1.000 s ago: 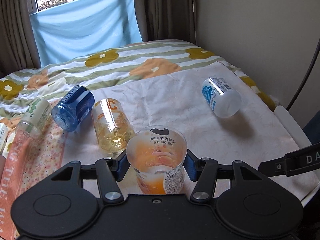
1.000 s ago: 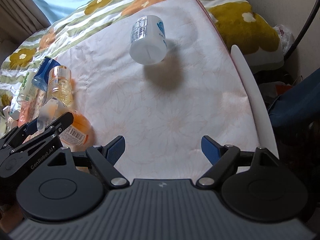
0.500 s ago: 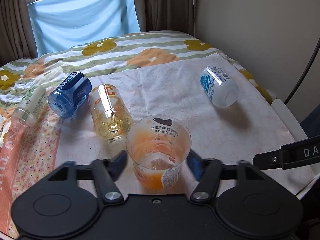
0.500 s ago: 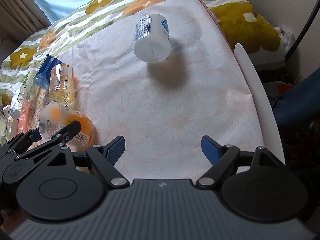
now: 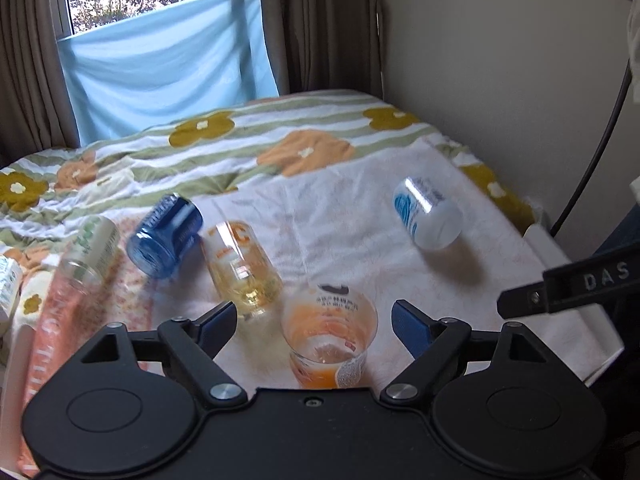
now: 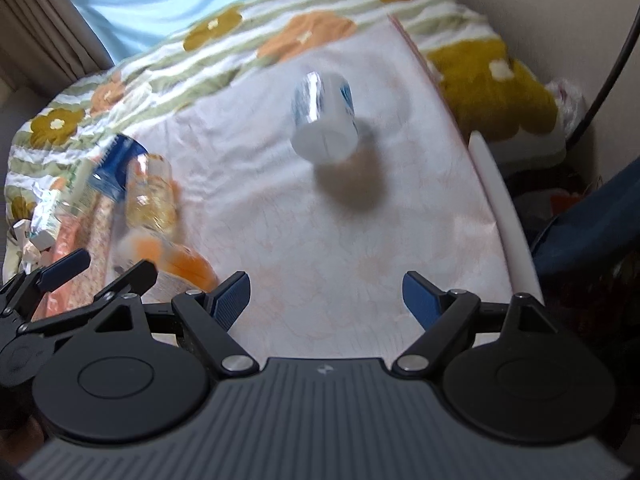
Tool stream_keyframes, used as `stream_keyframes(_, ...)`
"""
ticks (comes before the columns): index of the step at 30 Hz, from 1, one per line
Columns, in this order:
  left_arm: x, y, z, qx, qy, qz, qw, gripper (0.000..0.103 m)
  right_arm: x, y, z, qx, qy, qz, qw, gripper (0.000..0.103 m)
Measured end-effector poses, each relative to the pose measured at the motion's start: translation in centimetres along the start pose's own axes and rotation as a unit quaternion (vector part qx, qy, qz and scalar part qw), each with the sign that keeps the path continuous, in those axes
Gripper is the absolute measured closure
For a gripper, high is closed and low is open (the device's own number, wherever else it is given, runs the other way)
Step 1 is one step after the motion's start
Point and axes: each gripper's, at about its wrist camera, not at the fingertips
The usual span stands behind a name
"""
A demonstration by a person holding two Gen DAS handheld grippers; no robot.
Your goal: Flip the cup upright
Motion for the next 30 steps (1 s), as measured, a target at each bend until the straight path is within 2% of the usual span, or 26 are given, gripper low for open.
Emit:
stream_keyframes(6, -1.5, -3.8, -3.5, 0.001, -0.040, -0.003, 0.9992, 0.011, -1.2, -3.3, -3.0, 0.015, -0.043, 0.023, 0.999, 0.005)
stream_keyframes(8, -1.9, -4.7, -4.9, -0.005, -0.059, -0.008, 0.9982, 0.011, -1.3, -4.2, -4.1, 0.013, -0.052, 0.027, 0.998, 0.002)
stream_keyframes(11, -2.2, -6.0, -7.0, -0.014, -0.086, -0.013, 0.9961, 0.003, -1.1, -5.4, -5.6, 0.014, -0.065, 0.037, 0.997, 0.000)
stream_keyframes(13, -2.3, -6.8, -8.2, -0.023, -0.098, -0.012, 0.9949, 0.002, -0.7, -5.8, -6.7, 0.016, -0.079, 0.044, 0.996, 0.000)
stream_keyframes(24, -1.0, -9.2, -11.0, -0.067, -0.112, -0.019, 0.9912, 0.000, 1.4, -6.7, -10.4, 0.033, -0.120, 0.064, 0.990, 0.000)
stream_keyframes(30, -0.1, -9.5, -11.4, -0.071, -0.114, -0.016, 0.9908, 0.000, 2.4, -6.8, -10.9, 0.041, -0.127, 0.066, 0.989, 0.000)
Point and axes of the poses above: each gripper's, at about its wrist camera, not at the fingertips, and y roughly the way its jaws point, z to its right, x to its underside, and after that the axes turned 8 degrees about -x, right-handed
